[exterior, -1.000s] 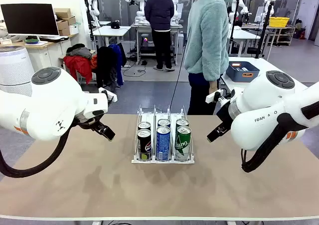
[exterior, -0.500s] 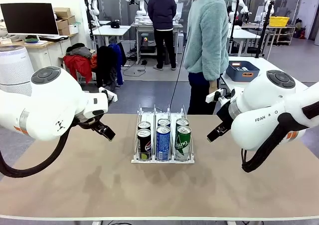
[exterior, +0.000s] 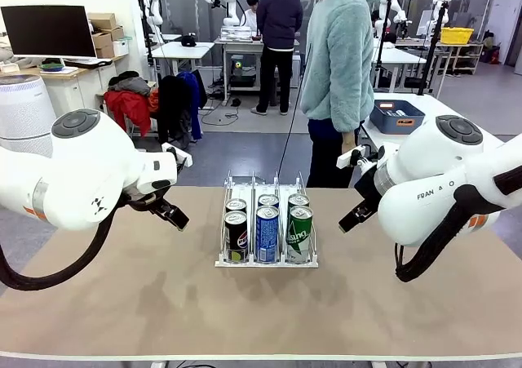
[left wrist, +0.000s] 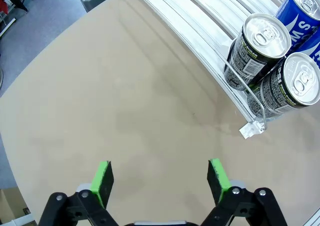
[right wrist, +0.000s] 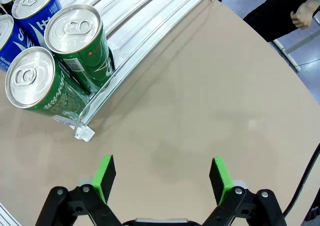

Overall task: Fill the beverage cans into the dispenser.
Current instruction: Pick up the Ionic drink handed by the human.

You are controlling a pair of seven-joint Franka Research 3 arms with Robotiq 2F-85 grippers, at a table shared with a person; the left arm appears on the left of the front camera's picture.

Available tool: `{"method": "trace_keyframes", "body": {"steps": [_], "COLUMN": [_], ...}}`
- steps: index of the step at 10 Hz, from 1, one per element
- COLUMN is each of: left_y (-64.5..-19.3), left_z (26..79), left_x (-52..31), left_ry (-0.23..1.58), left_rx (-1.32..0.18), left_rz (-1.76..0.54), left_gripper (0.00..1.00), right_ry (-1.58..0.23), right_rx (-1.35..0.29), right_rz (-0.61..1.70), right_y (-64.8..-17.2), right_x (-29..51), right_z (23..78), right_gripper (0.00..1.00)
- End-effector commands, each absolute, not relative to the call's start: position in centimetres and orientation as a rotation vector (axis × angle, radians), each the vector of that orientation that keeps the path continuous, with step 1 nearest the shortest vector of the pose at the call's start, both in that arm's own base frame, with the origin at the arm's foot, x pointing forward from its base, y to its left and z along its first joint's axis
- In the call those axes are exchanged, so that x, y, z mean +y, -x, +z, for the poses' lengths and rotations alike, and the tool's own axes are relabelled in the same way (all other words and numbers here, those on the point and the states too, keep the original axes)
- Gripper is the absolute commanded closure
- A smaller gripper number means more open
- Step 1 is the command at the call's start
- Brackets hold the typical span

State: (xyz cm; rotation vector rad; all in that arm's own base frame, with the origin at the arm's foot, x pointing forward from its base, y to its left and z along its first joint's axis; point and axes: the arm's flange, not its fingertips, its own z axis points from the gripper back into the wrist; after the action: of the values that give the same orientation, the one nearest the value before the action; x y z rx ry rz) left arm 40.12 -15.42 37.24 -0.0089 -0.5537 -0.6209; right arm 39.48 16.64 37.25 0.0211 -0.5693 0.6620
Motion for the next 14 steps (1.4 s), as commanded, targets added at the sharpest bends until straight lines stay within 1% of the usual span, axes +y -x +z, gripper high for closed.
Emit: {"method": "trace_keyframes", "body": {"steps": [1,2,3,4,5,6,7,8,9,10,11,12,13,14], "left_y": [-38.9,-39.6,-39.8,-39.5,-39.4,-38.4,-36.8,-36.7,-36.7,-36.0,-35.5,-35.5,-35.4,-35.1], "left_z": [38.8,39.7,40.9,42.7,44.4,46.6,49.6,51.7,53.5,55.6,57.6,58.8,60.0,61.1], "left_x": [-16.5,-17.0,-16.4,-15.3,-15.0,-15.1,-14.8,-14.3,-13.9,-13.2,-12.3,-11.5,-10.8,-9.7], "left_ry": [0.115,0.148,0.165,0.211,0.217,0.238,0.269,0.224,0.221,0.279,0.365,0.376,0.359,0.315], "left_rx": [-0.504,-0.519,-0.473,-0.459,-0.479,-0.51,-0.498,-0.506,-0.518,-0.501,-0.505,-0.517,-0.514,-0.543], "left_rz": [-0.64,-0.668,-0.698,-0.729,-0.741,-0.809,-0.906,-0.927,-0.943,-1.021,-1.06,-1.052,-1.038,-1.083], "left_gripper": [0.0,0.0,0.0,0.0,0.0,0.0,0.0,0.0,0.0,0.0,0.0,0.0,0.0,0.0], "right_ry": [-0.192,-0.264,-0.307,-0.34,-0.364,-0.396,-0.439,-0.417,-0.446,-0.474,-0.486,-0.496,-0.495,-0.485], "right_rx": [-0.509,-0.473,-0.494,-0.509,-0.498,-0.475,-0.457,-0.461,-0.442,-0.437,-0.449,-0.465,-0.521,-0.576], "right_rz": [0.729,0.785,0.779,0.782,0.839,0.88,0.939,0.946,0.97,0.981,0.982,0.985,0.964,0.968], "right_y": [-37.7,-38.4,-38.4,-38.0,-38.3,-38.0,-36.7,-36.7,-36.7,-36.2,-35.7,-35.6,-35.4,-35.3], "right_x": [16.5,15.1,14.8,14.8,13.8,13.3,13.3,12.2,11.4,10.9,10.3,9.5,8.7,7.6], "right_z": [39.5,41.7,42.9,43.9,46.6,48.5,51.1,53.6,56.0,57.9,60.1,62.4,64.4,65.7], "right_gripper": [0.0,0.0,0.0,0.0,0.0,0.0,0.0,0.0,0.0,0.0,0.0,0.0,0.0,0.0]}}
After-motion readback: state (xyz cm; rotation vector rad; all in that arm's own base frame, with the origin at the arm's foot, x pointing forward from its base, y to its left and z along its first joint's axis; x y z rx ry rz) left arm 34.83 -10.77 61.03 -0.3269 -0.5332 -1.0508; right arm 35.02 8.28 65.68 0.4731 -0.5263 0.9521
